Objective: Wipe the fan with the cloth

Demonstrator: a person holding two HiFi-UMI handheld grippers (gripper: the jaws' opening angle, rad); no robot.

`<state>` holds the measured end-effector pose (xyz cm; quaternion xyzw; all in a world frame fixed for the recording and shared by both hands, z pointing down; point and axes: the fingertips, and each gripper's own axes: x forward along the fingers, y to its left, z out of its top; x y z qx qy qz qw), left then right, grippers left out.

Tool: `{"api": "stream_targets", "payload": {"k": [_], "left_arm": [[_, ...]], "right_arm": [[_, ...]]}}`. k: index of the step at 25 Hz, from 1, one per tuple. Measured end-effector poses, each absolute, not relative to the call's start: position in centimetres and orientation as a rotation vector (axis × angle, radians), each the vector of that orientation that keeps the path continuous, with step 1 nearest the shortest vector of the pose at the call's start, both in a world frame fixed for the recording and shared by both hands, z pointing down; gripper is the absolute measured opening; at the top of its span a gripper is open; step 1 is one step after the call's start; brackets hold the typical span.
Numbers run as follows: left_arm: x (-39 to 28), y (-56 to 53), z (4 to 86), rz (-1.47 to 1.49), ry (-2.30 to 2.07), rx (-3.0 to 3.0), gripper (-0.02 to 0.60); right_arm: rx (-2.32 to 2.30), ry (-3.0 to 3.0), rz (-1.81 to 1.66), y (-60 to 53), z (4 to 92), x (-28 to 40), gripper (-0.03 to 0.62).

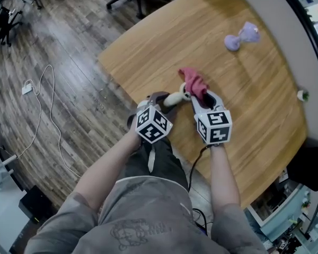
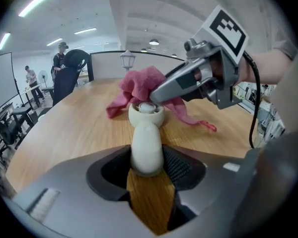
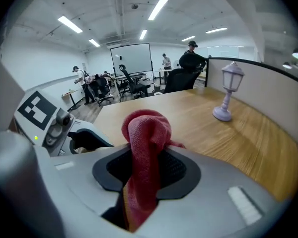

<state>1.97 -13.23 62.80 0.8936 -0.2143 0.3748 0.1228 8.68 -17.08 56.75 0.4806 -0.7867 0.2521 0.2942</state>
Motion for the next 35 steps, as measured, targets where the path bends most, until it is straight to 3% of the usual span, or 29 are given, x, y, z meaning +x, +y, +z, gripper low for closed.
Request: {"api": "stream_targets", "payload": {"k": [12,17,26,29,35], "left_arm": [[1.8,-12.8,62.8,1.110,-0.577,2.638,0.195],[2.2,-12.7,62.9,1.103,-0.562,2.628,0.196],[1.6,-13.0,62.7,1.100,-0.487,2.526,0.200],[0.4,-12.7,62.1,1.152,-0.475,2.480,0.265],[-2.4,-15.0,56.7,1.051,-0.589,2.563,0.264]], "right_arm": [[0.931,-2.226,0.688,-12.4,57.5,0.3,0.126],[0.837,-2.164,0.727,-11.7,58.0,2.4,0.126],[1.176,-1.982,0.807,-14.1,54.9,9.3,0.126],[1.280,-1.995,0.821,-14.5,52.4,10.5,0.126],[1.369,-2.127,0.749,-15.6,45.9,9.6,0.126]]}}
